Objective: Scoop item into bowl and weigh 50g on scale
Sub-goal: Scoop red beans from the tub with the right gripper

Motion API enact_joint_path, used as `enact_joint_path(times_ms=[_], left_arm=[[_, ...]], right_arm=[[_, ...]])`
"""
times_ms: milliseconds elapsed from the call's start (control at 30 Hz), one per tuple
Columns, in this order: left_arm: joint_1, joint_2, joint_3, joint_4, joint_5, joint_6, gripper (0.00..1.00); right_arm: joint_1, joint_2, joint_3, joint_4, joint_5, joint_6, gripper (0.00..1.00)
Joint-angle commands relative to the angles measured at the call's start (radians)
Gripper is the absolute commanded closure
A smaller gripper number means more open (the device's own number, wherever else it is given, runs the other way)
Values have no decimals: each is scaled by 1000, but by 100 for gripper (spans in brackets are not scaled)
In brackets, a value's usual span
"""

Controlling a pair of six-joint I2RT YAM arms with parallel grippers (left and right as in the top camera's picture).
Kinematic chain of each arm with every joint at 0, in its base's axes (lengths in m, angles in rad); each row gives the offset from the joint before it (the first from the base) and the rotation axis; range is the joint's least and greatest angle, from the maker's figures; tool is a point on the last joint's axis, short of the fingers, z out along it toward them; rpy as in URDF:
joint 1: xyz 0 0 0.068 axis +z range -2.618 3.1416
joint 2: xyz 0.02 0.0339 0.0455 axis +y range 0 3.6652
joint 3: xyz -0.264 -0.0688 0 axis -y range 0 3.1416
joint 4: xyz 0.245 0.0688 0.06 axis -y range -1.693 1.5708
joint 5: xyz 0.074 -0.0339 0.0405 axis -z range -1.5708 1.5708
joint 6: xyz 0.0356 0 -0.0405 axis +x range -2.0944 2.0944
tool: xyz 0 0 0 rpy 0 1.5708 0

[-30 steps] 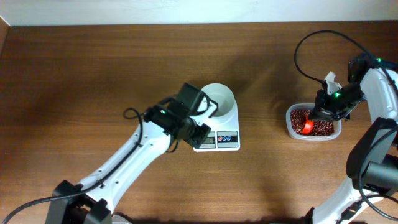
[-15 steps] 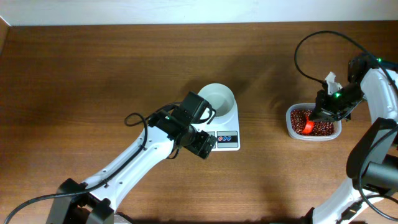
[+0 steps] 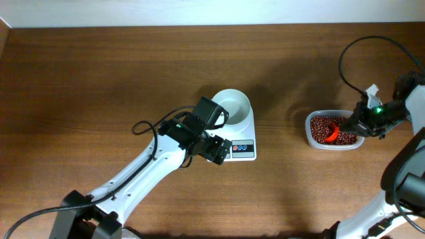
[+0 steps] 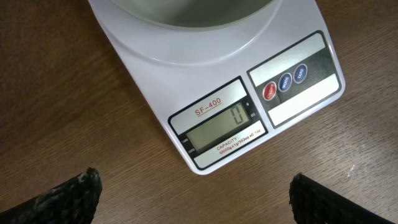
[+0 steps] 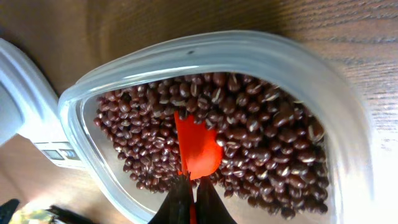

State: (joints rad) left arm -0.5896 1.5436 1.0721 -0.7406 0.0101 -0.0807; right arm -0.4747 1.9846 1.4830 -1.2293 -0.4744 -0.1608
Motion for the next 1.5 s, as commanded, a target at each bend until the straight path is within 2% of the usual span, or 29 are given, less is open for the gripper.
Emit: enact_joint_path(times_ms=[0, 400, 667, 1067, 1200, 1467], left_arm=[[-2, -14, -8, 3, -10, -17, 1], [-2, -14, -8, 3, -10, -17, 1], [-2, -14, -8, 3, -10, -17, 1], [-2, -14, -8, 3, -10, -17, 1], [-2, -14, -8, 3, -10, -17, 1], [-2, -14, -8, 3, -10, -17, 1]], right_arm=[[-19, 33, -83, 79, -83, -26, 96], [-138, 33, -92, 70, -219, -111, 96], [-188, 33, -92, 5, -328, -176, 96], [-241, 33, -85, -57, -358, -204, 96], [-241, 33, -44, -115, -372, -251, 96], [-241, 33, -32, -122, -372, -254, 96]])
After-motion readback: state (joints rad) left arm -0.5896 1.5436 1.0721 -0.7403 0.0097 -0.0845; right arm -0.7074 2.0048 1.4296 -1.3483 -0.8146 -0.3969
